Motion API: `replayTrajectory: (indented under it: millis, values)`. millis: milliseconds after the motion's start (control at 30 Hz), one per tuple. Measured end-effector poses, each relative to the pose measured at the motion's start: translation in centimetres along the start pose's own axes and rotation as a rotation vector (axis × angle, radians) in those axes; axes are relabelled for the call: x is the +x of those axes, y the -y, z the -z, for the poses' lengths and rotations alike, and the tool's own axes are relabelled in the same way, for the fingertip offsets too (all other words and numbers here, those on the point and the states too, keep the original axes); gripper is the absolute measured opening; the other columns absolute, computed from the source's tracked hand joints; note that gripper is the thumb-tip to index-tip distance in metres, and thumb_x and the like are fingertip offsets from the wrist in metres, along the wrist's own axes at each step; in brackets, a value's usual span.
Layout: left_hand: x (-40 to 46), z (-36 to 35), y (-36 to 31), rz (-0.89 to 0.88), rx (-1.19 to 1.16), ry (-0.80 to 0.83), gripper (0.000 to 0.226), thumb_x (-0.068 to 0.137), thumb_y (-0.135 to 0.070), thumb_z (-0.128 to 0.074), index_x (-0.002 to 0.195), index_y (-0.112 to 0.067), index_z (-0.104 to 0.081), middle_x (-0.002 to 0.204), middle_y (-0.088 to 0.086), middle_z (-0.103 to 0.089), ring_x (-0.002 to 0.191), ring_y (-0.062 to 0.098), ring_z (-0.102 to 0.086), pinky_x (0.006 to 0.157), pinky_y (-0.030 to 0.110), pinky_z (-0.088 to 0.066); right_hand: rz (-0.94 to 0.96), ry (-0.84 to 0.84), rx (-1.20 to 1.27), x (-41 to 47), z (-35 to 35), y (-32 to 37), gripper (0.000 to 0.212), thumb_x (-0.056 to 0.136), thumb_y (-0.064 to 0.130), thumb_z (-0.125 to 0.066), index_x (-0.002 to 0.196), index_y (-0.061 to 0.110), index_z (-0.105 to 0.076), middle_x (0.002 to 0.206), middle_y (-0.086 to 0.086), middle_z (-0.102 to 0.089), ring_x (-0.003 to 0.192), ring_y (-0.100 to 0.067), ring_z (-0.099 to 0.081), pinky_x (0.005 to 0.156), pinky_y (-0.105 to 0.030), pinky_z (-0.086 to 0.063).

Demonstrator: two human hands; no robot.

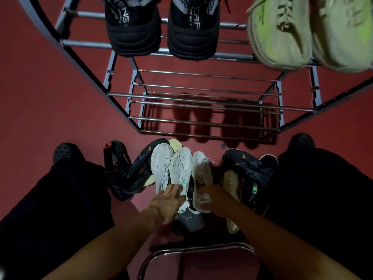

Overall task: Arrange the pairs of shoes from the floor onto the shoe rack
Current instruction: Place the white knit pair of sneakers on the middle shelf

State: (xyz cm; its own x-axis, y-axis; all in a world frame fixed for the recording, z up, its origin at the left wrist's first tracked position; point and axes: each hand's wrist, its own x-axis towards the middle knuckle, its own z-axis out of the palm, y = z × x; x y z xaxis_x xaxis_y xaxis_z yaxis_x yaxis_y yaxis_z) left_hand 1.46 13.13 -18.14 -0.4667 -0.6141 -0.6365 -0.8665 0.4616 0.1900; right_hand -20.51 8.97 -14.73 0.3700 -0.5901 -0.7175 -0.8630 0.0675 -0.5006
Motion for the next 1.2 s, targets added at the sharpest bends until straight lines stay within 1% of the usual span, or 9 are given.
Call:
replayTrajectory:
  millis: [167, 333, 433, 633, 733, 800, 900, 1067, 1200]
  values:
    - [0.7, 0.0, 0.7, -0.061, -0.065, -0.019, 0.041, 0.087, -0.043, -0.064, 0.121, -0.022, -0.055, 0.132, -0.004, -0.041, 0.123, 0.023, -0.033, 0.093, 0.042, -0.049, -0.044, -0.032, 0.063, 0.4, -0.2, 0.0, 0.048, 0.077, 0.034, -0.077, 0.122, 0.023, -0.064, 0.121, -0.005, -0.067, 0.108, -0.022, -0.063, 0.085, -0.027, -0.049]
    - [0.5, 1.8, 1.2, 0.058, -0.612, 0.089, 0.027, 0.085, -0.049, -0.067, 0.094, -0.024, -0.061, 0.101, -0.013, -0.057, 0.107, 0.013, -0.047, 0.09, 0.028, -0.045, -0.049, -0.035, 0.191, 0.5, -0.5, 1.1, 0.025, 0.088, 0.036, -0.064, 0.093, 0.013, -0.074, 0.092, -0.006, -0.072, 0.089, -0.022, -0.067, 0.074, -0.032, -0.048]
    - [0.9, 1.8, 1.3, 0.262, -0.935, 0.08, 0.033, 0.088, -0.058, -0.059, 0.088, -0.025, -0.06, 0.087, -0.007, -0.066, 0.091, 0.018, -0.066, 0.087, 0.036, -0.055, -0.02, 0.069, 0.175, 0.7, -0.5, 1.9, 0.03, 0.097, 0.031, -0.054, 0.101, 0.007, -0.071, 0.09, -0.001, -0.063, 0.089, -0.016, -0.06, 0.074, -0.027, -0.04]
    - [2.8, 2.2, 0.0, 0.45, -0.806, 0.063, 0.036, 0.097, -0.051, -0.046, 0.099, -0.02, -0.065, 0.091, 0.0, -0.068, 0.096, 0.027, -0.069, 0.085, 0.037, -0.056, -0.078, 0.205, 0.259, 1.6, -1.2, 1.5, 0.032, 0.099, 0.02, -0.047, 0.127, 0.014, -0.061, 0.108, 0.004, -0.057, 0.098, -0.008, -0.05, 0.079, -0.017, -0.04]
    - [4.3, 2.4, -1.0, 0.442, -0.727, 0.085, 0.061, 0.091, -0.068, -0.033, 0.11, -0.021, -0.068, 0.095, 0.004, -0.067, 0.093, 0.027, -0.066, 0.079, 0.036, -0.052, -0.087, 0.197, 0.319, 1.6, -1.1, 1.1, 0.031, 0.098, 0.012, -0.047, 0.119, 0.03, -0.063, 0.11, 0.008, -0.058, 0.091, -0.002, -0.052, 0.077, -0.008, -0.038]
    - [5.1, 2.2, -1.6, 0.527, -0.777, 0.035, 0.051, 0.085, -0.067, -0.05, 0.096, -0.021, -0.069, 0.087, 0.0, -0.068, 0.088, 0.025, -0.068, 0.072, 0.032, -0.052, -0.136, 0.184, 0.385, 1.8, -0.9, 0.7, 0.032, 0.099, 0.011, -0.04, 0.111, 0.031, -0.063, 0.111, 0.006, -0.061, 0.096, -0.004, -0.054, 0.074, -0.007, -0.042]
    - [6.2, 1.8, -1.9, 0.616, -0.77, 0.015, 0.047, 0.074, -0.069, -0.065, 0.09, -0.025, -0.067, 0.083, -0.006, -0.07, 0.077, 0.016, -0.067, 0.06, 0.025, -0.046, -0.101, 0.089, 0.425, 2.4, -0.5, -0.6, 0.034, 0.098, 0.009, -0.037, 0.114, -0.004, -0.064, 0.094, 0.006, -0.073, 0.088, -0.008, -0.065, 0.081, -0.02, -0.052]
    - [7.5, 0.7, -1.5, 0.668, -0.779, 0.028, 0.018, 0.079, -0.035, -0.072, 0.085, -0.019, -0.067, 0.082, 0.001, -0.073, 0.078, 0.022, -0.071, 0.069, 0.035, -0.06, -0.207, -0.113, 0.406, 3.1, 1.0, -2.8, 0.03, 0.092, 0.008, -0.048, 0.079, 0.032, -0.06, 0.1, -0.002, -0.068, 0.097, -0.021, -0.065, 0.074, -0.023, -0.05]
    - [6.6, 1.5, -1.2, 0.487, -0.758, -0.011, 0.021, 0.092, -0.025, -0.066, 0.078, -0.018, -0.052, 0.081, 0.003, -0.06, 0.073, 0.016, -0.059, 0.056, 0.021, -0.045, -0.208, -0.184, 0.353, 3.6, 2.1, -3.5, 0.022, 0.094, 0.015, -0.05, 0.108, 0.015, -0.066, 0.115, -0.005, -0.069, 0.108, -0.024, -0.063, 0.089, -0.03, -0.048]
